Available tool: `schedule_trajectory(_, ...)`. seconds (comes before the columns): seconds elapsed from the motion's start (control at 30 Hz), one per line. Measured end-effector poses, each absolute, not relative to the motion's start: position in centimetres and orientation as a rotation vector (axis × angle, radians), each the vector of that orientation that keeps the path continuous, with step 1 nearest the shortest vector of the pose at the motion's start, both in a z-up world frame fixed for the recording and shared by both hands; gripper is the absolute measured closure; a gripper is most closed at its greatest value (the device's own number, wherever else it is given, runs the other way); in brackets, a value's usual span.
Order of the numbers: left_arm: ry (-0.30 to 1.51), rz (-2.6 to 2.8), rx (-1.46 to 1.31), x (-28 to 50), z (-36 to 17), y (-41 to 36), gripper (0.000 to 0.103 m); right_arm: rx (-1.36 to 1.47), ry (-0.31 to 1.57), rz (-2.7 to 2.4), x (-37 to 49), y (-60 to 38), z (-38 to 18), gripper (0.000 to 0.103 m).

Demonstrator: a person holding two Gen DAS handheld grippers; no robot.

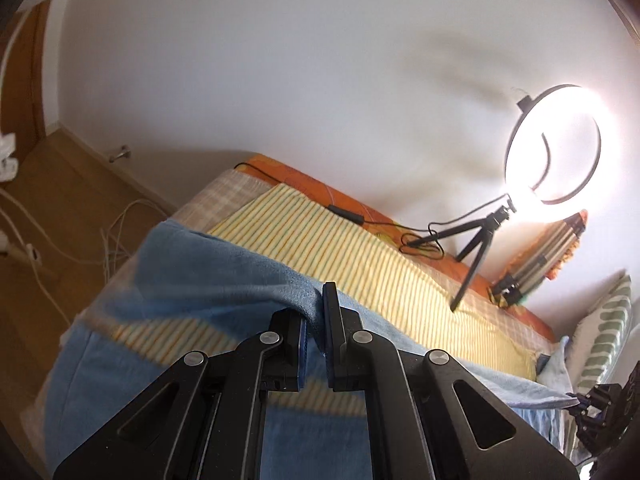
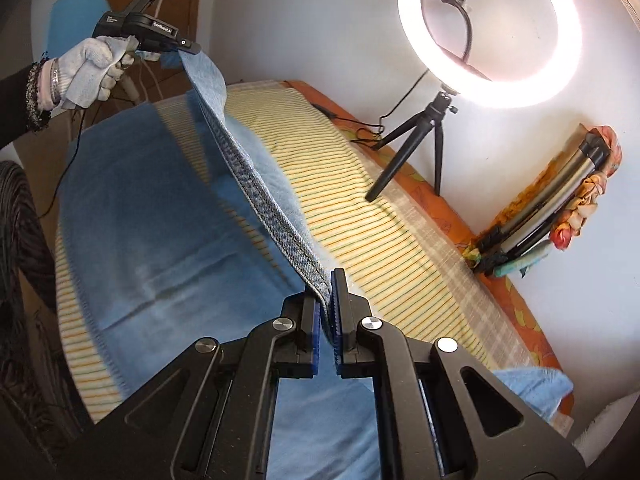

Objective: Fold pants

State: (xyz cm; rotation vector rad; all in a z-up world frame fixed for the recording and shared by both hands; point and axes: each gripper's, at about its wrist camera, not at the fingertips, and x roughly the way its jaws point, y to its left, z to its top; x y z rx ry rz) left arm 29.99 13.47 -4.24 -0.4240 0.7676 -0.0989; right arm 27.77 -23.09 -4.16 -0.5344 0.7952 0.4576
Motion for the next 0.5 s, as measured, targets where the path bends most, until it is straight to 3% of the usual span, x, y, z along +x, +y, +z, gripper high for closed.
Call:
schedule_trajectory(0.2,0.759,-0.089,-0.463,22.1,-6.4,14.4,0.098,-0.531,0.828,0.473,21.9,-22.0,-5.7,0.097)
schedule_trajectory(0.5,0.808,-0.059,-0.659,14.0,-13.9,16.7,0.098,-0.608,0.959,0.484,16.4,-20.6,-11.0,0.097)
